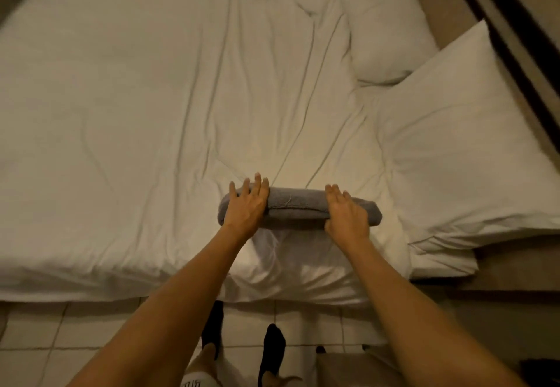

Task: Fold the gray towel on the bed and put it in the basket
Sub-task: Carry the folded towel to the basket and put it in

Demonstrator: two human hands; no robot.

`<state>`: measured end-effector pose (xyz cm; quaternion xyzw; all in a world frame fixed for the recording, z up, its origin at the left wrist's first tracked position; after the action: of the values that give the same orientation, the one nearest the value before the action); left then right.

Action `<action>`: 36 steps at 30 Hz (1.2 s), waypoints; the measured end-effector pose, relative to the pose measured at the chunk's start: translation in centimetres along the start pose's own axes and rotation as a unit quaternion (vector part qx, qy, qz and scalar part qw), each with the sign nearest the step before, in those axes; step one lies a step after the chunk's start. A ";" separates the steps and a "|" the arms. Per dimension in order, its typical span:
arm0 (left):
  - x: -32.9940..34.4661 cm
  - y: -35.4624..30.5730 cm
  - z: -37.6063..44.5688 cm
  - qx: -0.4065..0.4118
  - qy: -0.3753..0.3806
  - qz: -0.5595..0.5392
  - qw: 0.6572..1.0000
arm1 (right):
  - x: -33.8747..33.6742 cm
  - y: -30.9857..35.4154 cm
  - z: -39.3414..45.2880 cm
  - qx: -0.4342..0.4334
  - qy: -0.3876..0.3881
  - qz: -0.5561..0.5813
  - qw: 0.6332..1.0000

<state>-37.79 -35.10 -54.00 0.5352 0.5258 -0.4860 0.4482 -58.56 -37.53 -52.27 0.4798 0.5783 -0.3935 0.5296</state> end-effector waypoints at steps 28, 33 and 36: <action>-7.1 26.8 -26.3 -0.249 -0.064 -0.047 0.965 | -6.2 34.7 -7.5 -0.247 -0.051 -0.020 0.967; -7.1 33.9 -32.0 -0.280 -0.062 -0.024 0.958 | -5.4 43.6 -9.7 -0.277 -0.050 -0.012 0.960; -7.0 37.9 -35.7 -0.308 -0.064 -0.022 0.949 | -5.1 48.9 -11.0 -0.308 -0.052 -0.012 0.950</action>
<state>1.97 -2.35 -43.77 0.3276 0.6319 -0.3436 0.6126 -13.74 -16.43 -43.23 0.2650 0.6491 -0.2266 0.6761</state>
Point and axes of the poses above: each hand's wrist, its own z-axis towards the middle knuckle, its own x-axis out of the palm, y = z × x, the point moved 2 cm from there along z, towards the middle knuckle, and after that the axes turned 8 degrees about -y, right-handed, at the moved point
